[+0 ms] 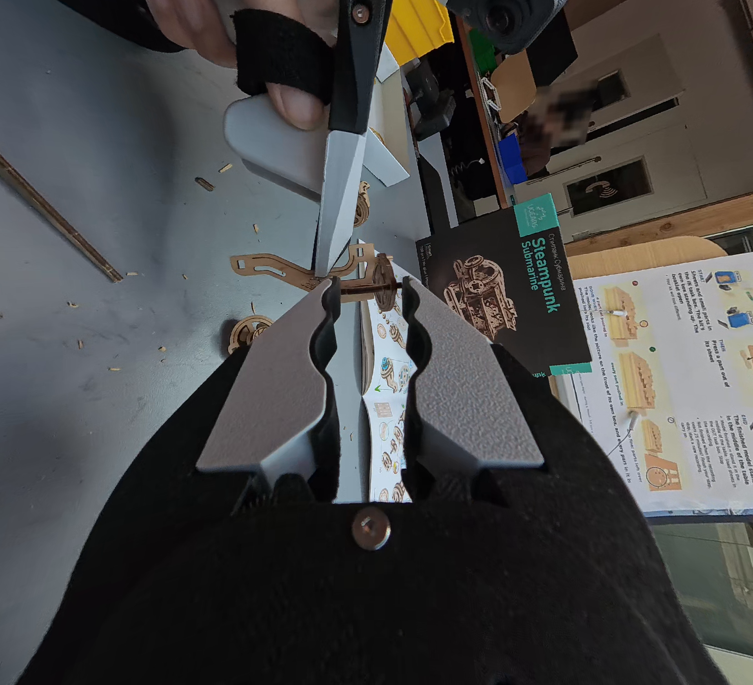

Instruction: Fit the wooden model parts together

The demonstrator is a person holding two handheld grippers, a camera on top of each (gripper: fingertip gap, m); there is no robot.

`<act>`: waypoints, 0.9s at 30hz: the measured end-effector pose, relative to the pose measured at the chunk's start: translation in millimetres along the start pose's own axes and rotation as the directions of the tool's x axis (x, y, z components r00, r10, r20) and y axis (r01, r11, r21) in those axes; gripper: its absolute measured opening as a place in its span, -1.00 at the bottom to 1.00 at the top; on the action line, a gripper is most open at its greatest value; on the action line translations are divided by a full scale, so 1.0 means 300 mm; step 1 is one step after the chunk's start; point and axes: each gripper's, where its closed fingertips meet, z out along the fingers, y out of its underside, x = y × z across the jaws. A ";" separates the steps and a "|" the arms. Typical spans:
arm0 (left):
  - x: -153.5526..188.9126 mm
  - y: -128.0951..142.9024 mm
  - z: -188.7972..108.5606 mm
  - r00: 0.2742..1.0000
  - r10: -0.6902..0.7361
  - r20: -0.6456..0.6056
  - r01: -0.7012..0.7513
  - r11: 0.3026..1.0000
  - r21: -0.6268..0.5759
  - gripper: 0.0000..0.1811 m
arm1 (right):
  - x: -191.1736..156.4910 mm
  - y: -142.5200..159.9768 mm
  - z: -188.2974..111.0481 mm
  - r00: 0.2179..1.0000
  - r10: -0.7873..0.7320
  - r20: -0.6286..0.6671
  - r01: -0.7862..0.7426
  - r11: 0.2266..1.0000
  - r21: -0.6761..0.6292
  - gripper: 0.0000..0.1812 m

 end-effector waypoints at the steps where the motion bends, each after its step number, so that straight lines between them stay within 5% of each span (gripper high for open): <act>1: -0.003 0.002 0.000 1.000 -0.007 -0.001 0.007 1.000 -0.003 -1.00 | -0.003 0.003 0.003 1.000 -0.001 0.001 0.001 1.000 -0.004 -0.68; 12: -0.025 0.025 0.015 1.000 -0.021 0.012 0.021 0.999 -0.030 -1.00 | -0.018 0.039 0.023 0.994 0.096 0.049 -0.096 0.995 0.009 -0.86; 16: -0.046 0.029 0.012 0.995 0.053 0.089 -0.049 0.997 -0.054 -1.00 | -0.037 0.039 0.026 0.973 0.192 0.126 -0.196 0.980 0.019 -0.66; 27: -0.119 0.074 0.005 0.966 0.107 0.234 -0.072 0.985 -0.155 -1.00 | -0.092 0.169 0.105 0.952 0.281 0.123 -0.248 0.941 -0.230 -0.66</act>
